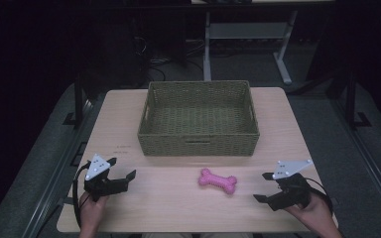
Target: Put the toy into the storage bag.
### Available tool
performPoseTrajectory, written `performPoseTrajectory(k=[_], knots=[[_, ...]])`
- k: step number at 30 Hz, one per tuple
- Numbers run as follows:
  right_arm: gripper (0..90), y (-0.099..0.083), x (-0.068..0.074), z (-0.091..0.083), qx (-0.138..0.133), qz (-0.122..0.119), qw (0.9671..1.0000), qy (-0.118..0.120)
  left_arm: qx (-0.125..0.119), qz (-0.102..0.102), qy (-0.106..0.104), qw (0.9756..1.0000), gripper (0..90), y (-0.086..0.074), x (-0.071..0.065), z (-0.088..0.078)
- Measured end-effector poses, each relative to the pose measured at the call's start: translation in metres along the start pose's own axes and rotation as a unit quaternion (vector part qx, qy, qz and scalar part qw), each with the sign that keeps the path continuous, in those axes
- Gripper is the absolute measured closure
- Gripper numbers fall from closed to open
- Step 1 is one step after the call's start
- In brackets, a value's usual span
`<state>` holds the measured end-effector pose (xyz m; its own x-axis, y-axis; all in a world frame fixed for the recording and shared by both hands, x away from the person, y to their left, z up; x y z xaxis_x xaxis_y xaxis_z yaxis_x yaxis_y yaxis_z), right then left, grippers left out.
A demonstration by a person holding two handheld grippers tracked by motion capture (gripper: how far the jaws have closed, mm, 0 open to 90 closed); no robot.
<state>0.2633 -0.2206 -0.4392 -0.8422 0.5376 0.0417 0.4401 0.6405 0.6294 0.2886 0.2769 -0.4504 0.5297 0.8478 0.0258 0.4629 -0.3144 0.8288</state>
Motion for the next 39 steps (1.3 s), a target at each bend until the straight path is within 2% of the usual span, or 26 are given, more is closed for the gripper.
performPoseTrajectory(k=[10,11,25,26,28,30,39], knots=[[20.7,0.026,0.0,0.013,0.024,-0.025,0.9988,0.035,-0.001,0.001,0.0,1.0,13.9,0.0,0.001,0.0],[20.6,0.03,-0.001,0.017,0.034,-0.028,0.9982,0.04,-0.001,0.001,0.0,1.0,13.9,0.0,0.001,0.0],[20.2,0.056,-0.005,0.035,0.067,-0.059,0.9938,0.067,-0.002,0.001,0.0,1.0,13.9,0.001,0.001,0.001],[20.0,0.061,-0.004,0.039,0.071,-0.07,0.9925,0.07,-0.002,0.001,0.0,1.0,13.9,0.001,0.001,0.0],[20.1,0.063,-0.003,0.04,0.074,-0.07,0.992,0.074,-0.003,0.001,0.0,1.0,13.9,0.001,0.001,0.0],[20.1,0.071,-0.001,0.045,0.08,-0.082,0.9902,0.08,-0.003,0.0,0.0,1.0,13.9,0.001,0.001,0.001],[20.2,0.093,0.004,0.057,0.092,-0.105,0.9855,0.096,-0.005,0.0,0.001,1.0,13.9,0.002,0.002,0.0]])
Point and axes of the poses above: each handheld gripper's, and its own axes: z roughly forward along the jaws, y roughly out of its top, x roughly to its left, the point moved 3 cm from there along z, roughly forward along the jaws, and after that the axes turned 4 degrees about x, right-handed, at the moved point
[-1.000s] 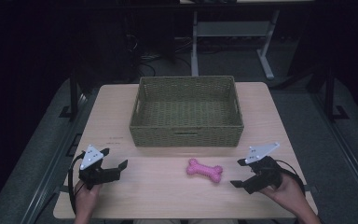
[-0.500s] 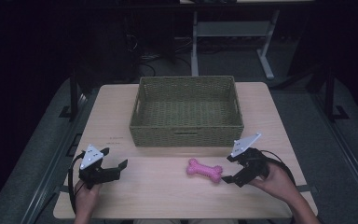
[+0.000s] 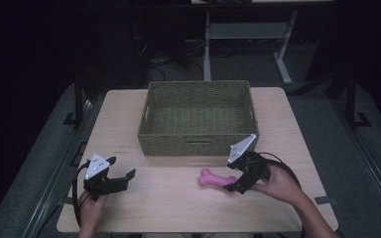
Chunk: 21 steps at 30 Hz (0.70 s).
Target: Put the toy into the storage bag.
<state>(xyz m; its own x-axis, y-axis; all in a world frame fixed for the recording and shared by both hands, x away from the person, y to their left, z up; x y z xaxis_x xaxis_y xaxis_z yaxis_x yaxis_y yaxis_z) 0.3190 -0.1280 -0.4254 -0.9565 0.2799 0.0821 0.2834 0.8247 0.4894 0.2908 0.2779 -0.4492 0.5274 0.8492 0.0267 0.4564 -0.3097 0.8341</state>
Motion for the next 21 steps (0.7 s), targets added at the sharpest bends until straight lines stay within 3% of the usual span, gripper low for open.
performPoseTrajectory(k=[14,21], knots=[[21.8,0.016,-0.005,0.02,0.031,-0.012,0.9993,0.016,-0.003,-0.003,0.001,1.0,13.9,0.001,0.0,0.0],[26.8,0.02,-0.01,0.035,0.057,-0.015,0.998,0.02,-0.002,-0.004,0.002,1.0,13.9,0.0,0.001,0.0]])
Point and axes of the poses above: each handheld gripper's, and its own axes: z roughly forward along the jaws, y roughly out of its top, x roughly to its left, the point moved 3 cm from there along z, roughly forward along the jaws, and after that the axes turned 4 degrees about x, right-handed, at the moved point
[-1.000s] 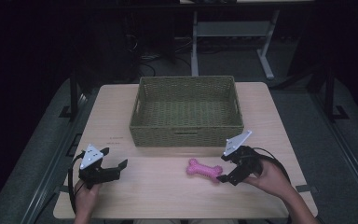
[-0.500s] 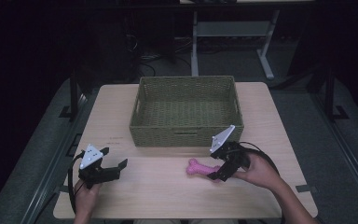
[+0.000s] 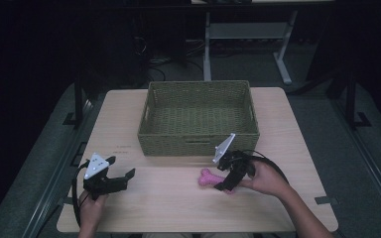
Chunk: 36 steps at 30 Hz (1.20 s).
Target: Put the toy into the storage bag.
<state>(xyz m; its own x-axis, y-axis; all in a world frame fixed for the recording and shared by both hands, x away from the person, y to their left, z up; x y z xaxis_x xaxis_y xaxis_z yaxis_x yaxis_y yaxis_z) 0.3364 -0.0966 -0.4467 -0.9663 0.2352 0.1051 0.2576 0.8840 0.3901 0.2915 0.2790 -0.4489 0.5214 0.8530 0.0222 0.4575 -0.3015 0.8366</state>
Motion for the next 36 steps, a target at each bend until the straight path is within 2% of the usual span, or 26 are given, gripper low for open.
performPoseTrajectory(k=[5,13,21,24,31,32,36], knots=[[31.6,0.002,-0.002,0.007,0.013,-0.001,0.9999,-0.001,-0.001,-0.001,0.0,1.0,13.9,0.0,0.0,0.0],[45.5,0.005,-0.004,0.018,0.036,-0.008,0.9993,-0.005,-0.001,-0.003,0.0,1.0,13.9,0.0,0.001,-0.001],[52.9,0.005,-0.004,0.022,0.049,-0.014,0.9987,-0.008,0.0,-0.003,-0.001,1.0,13.9,-0.001,0.002,0.0],[54.4,0.006,-0.003,0.023,0.055,-0.022,0.9982,-0.013,-0.001,-0.006,-0.001,1.0,13.9,-0.001,0.002,0.0],[58.1,0.008,-0.003,0.022,0.061,-0.021,0.9979,-0.011,-0.003,-0.007,-0.001,1.0,13.9,-0.001,0.002,-0.001],[58.2,0.009,-0.003,0.021,0.063,-0.027,0.9976,-0.014,-0.002,-0.006,-0.002,1.0,13.8,-0.001,0.003,-0.001],[58.4,0.013,-0.002,0.017,0.052,-0.029,0.9982,-0.003,-0.004,-0.008,-0.001,1.0,13.8,-0.001,0.003,-0.002]])
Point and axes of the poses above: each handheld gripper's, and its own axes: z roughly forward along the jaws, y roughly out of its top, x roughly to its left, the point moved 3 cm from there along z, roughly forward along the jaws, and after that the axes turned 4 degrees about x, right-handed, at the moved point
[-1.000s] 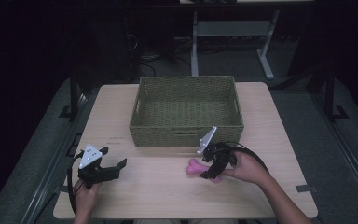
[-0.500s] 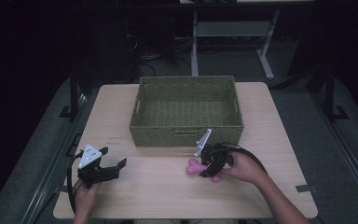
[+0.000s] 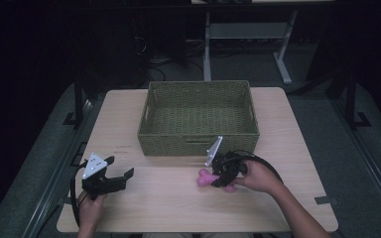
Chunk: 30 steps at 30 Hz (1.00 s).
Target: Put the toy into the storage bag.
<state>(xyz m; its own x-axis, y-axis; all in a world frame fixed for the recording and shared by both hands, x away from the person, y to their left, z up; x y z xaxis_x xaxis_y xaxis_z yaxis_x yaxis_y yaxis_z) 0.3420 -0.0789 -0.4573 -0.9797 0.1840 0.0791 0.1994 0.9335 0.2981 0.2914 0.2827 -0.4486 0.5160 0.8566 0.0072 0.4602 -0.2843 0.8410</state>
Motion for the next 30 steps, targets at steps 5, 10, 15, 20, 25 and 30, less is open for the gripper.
performPoseTrajectory(k=[5,10,15,20,25,30], knots=[[58.4,0.006,-0.001,-0.009,-0.016,-0.009,0.9998,0.011,-0.001,0.0,0.0,1.0,13.9,0.0,0.0,-0.001],[58.4,0.012,0.0,-0.017,-0.021,-0.017,0.9995,0.02,-0.001,0.0,0.001,1.0,13.9,0.0,0.0,-0.001],[58.4,0.017,-0.001,-0.025,-0.024,-0.025,0.9991,0.024,-0.001,0.0,0.002,1.0,13.8,0.0,0.001,-0.001],[58.4,0.022,-0.003,-0.034,-0.033,-0.028,0.9986,0.029,-0.001,0.0,0.001,1.0,13.9,0.0,0.001,-0.001],[58.4,0.026,-0.007,-0.046,-0.04,-0.03,0.9984,0.027,-0.001,0.0,0.003,1.0,13.9,0.0,0.001,-0.001],[58.4,0.031,-0.011,-0.059,-0.045,-0.034,0.9982,0.021,-0.001,0.0,0.003,1.0,13.9,0.0,0.001,0.0]])
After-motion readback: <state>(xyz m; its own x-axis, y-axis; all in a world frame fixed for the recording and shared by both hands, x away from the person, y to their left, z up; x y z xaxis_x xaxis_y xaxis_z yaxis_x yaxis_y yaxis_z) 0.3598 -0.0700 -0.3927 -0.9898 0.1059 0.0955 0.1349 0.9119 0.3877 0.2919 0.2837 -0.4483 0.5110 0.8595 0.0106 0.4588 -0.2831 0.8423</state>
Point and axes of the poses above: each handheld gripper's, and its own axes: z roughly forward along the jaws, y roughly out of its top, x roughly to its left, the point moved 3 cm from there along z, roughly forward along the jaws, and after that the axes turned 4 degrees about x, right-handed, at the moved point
